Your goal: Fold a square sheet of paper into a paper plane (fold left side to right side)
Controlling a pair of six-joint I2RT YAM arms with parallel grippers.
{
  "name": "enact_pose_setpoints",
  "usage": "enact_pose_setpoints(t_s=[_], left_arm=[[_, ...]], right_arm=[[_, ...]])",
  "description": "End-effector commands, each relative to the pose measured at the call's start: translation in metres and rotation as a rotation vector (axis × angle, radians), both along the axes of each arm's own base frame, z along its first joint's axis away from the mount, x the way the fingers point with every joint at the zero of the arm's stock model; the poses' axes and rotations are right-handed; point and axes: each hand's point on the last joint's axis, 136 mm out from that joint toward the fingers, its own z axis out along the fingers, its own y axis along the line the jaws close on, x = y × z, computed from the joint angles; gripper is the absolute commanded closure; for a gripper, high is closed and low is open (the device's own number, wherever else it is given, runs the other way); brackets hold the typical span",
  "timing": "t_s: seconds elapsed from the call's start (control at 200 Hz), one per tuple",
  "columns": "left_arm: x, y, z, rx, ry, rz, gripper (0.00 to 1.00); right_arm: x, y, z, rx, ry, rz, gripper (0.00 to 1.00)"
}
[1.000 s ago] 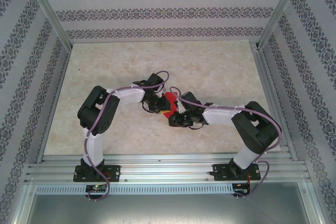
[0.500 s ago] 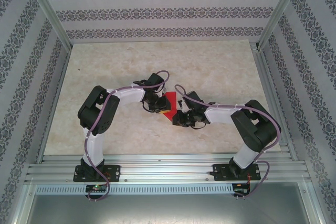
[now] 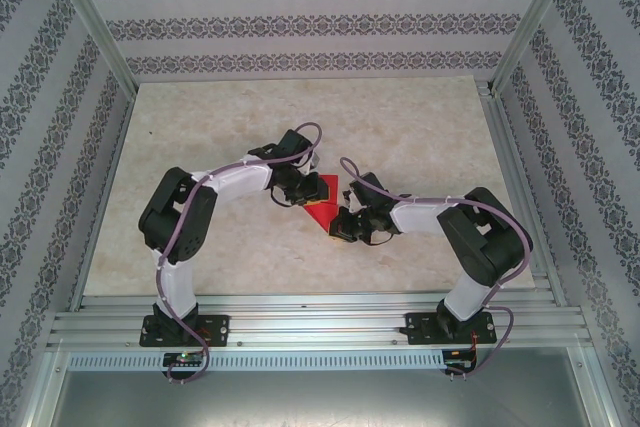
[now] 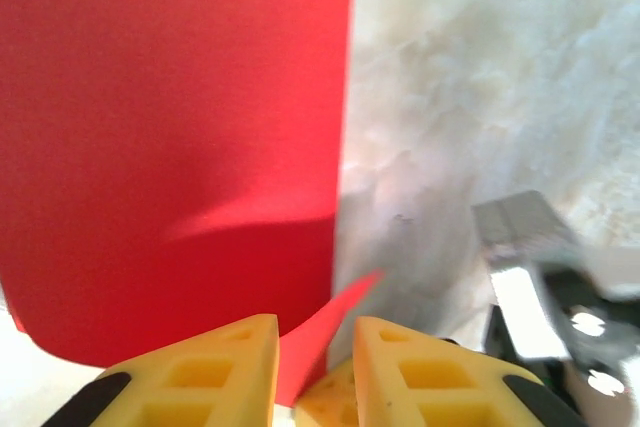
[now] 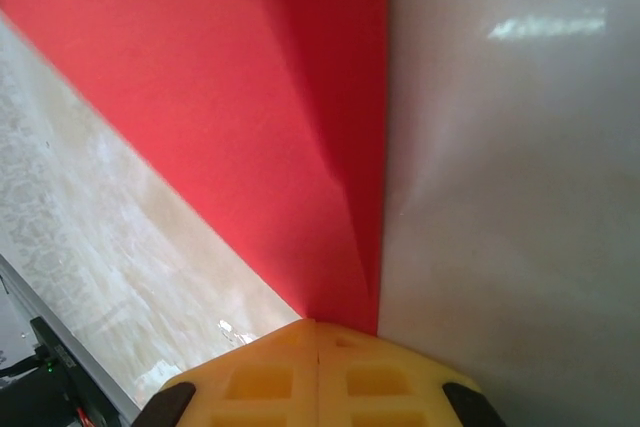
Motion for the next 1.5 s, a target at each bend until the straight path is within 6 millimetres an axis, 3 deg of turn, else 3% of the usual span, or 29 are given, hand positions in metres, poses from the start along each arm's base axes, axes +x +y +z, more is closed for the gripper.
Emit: enact_pose_setpoints(t_s=[0.0, 0.205, 0.45, 0.824, 1.044, 1.494], left_arm=[[-0.012, -0.013, 0.014, -0.055, -0.038, -0.059, 0.75], [-0.034, -0.019, -0.014, -0.035, 0.015, -0.060, 0.78], [-0.043, -0.025, -0.033, -0.020, 0.042, -0.073, 0.80], [-0.043, 0.008, -0.074, 0.113, 0.056, -0.017, 0.81], [-0.031, 0.026, -0.081, 0.146, 0.037, 0.010, 0.81], [0.024, 0.071, -0.074, 0.190, -0.030, 0.079, 0.76]], right_arm=[[-0.030, -0.039, -0.051, -0.214, 0.154, -0.049, 1.00], [-0.029, -0.039, -0.052, -0.226, 0.157, -0.045, 1.00], [-0.029, -0.039, -0.052, -0.233, 0.159, -0.041, 1.00], [-0.033, -0.046, -0.054, -0.269, 0.173, -0.047, 1.00], [-0.033, -0.048, -0.054, -0.291, 0.180, -0.043, 1.00], [-0.035, -0.050, -0.056, -0.304, 0.188, -0.039, 1.00]])
